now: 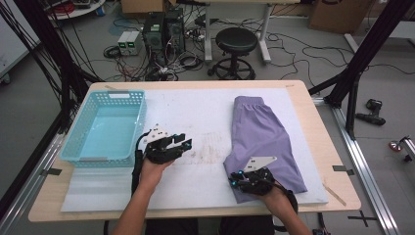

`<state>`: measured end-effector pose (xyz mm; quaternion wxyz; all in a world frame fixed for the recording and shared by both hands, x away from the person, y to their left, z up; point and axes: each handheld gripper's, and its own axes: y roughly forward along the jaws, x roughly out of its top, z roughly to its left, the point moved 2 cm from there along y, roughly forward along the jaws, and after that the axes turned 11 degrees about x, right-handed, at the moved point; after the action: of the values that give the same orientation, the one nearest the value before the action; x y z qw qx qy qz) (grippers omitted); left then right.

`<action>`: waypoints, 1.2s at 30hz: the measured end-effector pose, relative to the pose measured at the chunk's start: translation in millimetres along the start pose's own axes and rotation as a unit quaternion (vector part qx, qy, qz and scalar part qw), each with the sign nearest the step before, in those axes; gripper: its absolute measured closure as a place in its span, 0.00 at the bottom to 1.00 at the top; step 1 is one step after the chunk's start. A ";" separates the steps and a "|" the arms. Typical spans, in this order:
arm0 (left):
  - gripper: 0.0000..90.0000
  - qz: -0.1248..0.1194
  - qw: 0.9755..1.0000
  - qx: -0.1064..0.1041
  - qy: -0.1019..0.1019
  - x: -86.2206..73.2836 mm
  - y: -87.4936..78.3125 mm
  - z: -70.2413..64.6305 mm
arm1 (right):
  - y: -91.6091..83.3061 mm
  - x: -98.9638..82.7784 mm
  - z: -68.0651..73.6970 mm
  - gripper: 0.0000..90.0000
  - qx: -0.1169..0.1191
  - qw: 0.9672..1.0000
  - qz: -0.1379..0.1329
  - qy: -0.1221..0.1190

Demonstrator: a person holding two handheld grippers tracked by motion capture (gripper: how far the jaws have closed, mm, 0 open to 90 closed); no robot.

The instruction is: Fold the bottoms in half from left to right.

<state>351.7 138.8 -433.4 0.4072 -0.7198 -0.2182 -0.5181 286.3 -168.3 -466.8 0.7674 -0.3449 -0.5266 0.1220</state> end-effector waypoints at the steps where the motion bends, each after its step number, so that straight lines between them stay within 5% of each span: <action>1: 0.65 0.000 1.000 -0.001 -0.001 -0.2 0.5 -1.2 | -7.1 0.4 -1.2 0.76 -0.006 1.000 -0.018 0.003; 3: 0.64 0.000 1.000 -0.003 -0.003 -0.2 1.2 -2.8 | -32.0 0.9 -8.8 0.76 -0.027 0.997 -0.074 0.025; 5: 0.63 0.001 1.000 -0.006 -0.003 -0.2 1.8 -3.6 | -63.8 -4.3 -21.8 0.76 -0.081 0.990 -0.110 0.046; 8: 0.63 0.001 1.000 -0.005 -0.003 -0.1 2.6 -3.9 | -107.7 -31.4 -44.2 0.79 -0.184 0.974 -0.101 0.080; 10: 0.63 0.000 1.000 -0.004 -0.003 0.1 2.8 -3.5 | -123.4 -54.1 -55.4 0.72 -0.222 0.965 -0.087 0.110; 12: 0.63 0.000 1.000 -0.003 -0.007 -0.2 3.3 -3.3 | -129.9 -71.2 -61.2 0.71 -0.229 0.960 -0.081 0.140; 16: 0.63 0.002 1.000 -0.004 -0.009 -0.5 4.6 -5.2 | -127.2 -91.5 -66.9 0.87 -0.209 0.962 -0.045 0.169; 19: 0.63 0.004 1.000 -0.007 -0.007 -0.8 6.3 -7.1 | -129.4 -96.2 -66.5 0.98 -0.221 0.955 -0.037 0.192; 21: 0.63 0.007 1.000 -0.010 -0.005 -1.2 7.0 -8.5 | -129.8 -95.7 -63.0 0.98 -0.227 0.956 -0.025 0.183; 24: 0.63 0.012 1.000 -0.015 -0.005 -2.4 9.6 -12.1 | -132.3 -95.1 -60.3 0.85 -0.228 0.956 -0.031 0.183; 28: 0.63 0.022 0.999 -0.030 -0.005 -4.2 17.6 -22.5 | -141.4 -94.6 -64.0 0.73 -0.236 0.948 -0.073 0.199; 33: 0.58 0.045 0.997 -0.068 -0.007 -6.6 35.8 -42.8 | -134.9 -100.5 -65.9 0.71 -0.228 0.950 -0.059 0.206; 36: 0.54 0.072 0.993 -0.091 0.011 -9.7 49.2 -61.0 | -132.1 -102.1 -67.3 0.70 -0.230 0.950 -0.056 0.206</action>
<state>349.7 62.1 -452.0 0.3785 -0.7617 -0.1132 -0.5135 280.7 -348.1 -467.8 0.7646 -0.4997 -0.3892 -0.1191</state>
